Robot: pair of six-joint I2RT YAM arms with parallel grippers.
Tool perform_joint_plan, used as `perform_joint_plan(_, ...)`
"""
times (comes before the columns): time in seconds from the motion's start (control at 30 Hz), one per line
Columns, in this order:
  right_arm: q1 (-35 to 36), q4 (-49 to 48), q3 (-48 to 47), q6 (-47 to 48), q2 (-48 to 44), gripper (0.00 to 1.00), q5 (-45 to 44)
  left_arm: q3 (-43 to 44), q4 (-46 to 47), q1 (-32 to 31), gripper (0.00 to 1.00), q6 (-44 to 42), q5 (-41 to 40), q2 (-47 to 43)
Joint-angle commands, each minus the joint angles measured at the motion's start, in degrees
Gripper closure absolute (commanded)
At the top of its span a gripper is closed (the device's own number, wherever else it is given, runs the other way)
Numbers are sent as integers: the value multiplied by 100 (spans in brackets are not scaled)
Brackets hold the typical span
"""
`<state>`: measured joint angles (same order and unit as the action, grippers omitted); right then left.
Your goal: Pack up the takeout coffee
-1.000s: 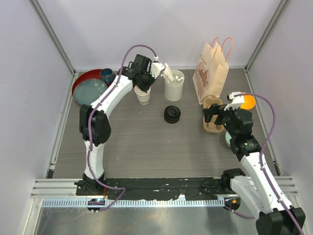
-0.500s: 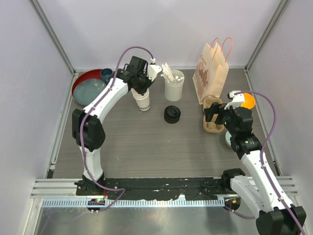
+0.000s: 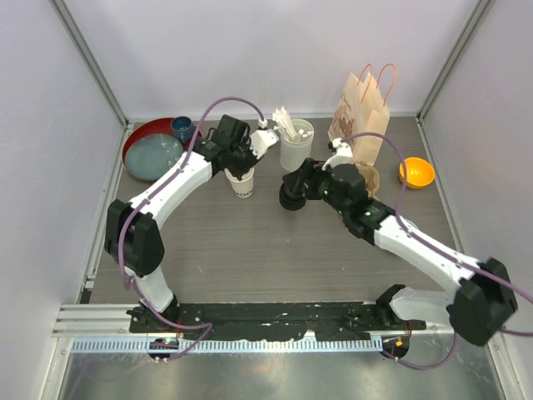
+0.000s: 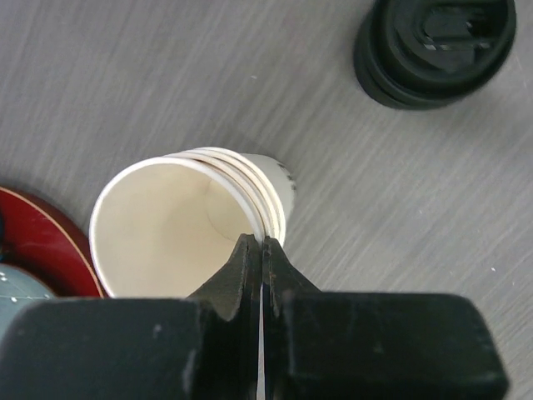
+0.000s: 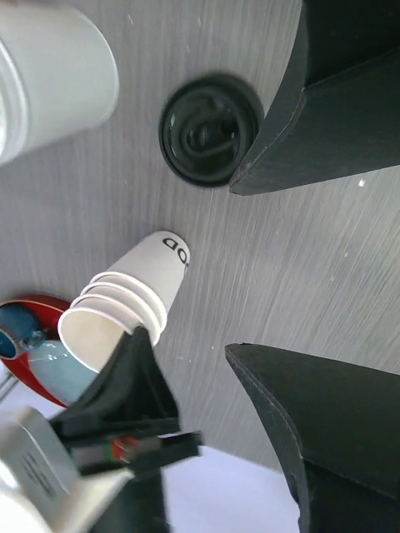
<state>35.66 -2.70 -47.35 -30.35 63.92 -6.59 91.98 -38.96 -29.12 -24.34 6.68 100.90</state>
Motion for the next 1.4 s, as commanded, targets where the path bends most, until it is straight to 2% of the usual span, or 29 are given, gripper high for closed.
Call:
perform_joint_plan(0.0, 99, -1320, -405, -1489, 901, 24, 245, -522, 704, -85, 100, -255, 79, -633)
perform_joint_plan(0.23, 117, -1865, -968, -2070, 2114, 35, 263, -1024, 960, -111, 100, -317, 149, -932)
perform_joint_plan(0.6, 117, -2331, -1496, -2686, 3451, 49, 896, -989, 1004, -111, 100, -247, 158, -871)
perform_joint_plan(1.0, 125, -2946, -1426, -2854, 3821, 52, 1151, -867, 864, -120, 100, -308, 185, -713)
perform_joint_plan(1.37, 117, -2833, -1610, -2994, 4155, 53, 1186, -735, 829, -111, 100, -256, 308, -765)
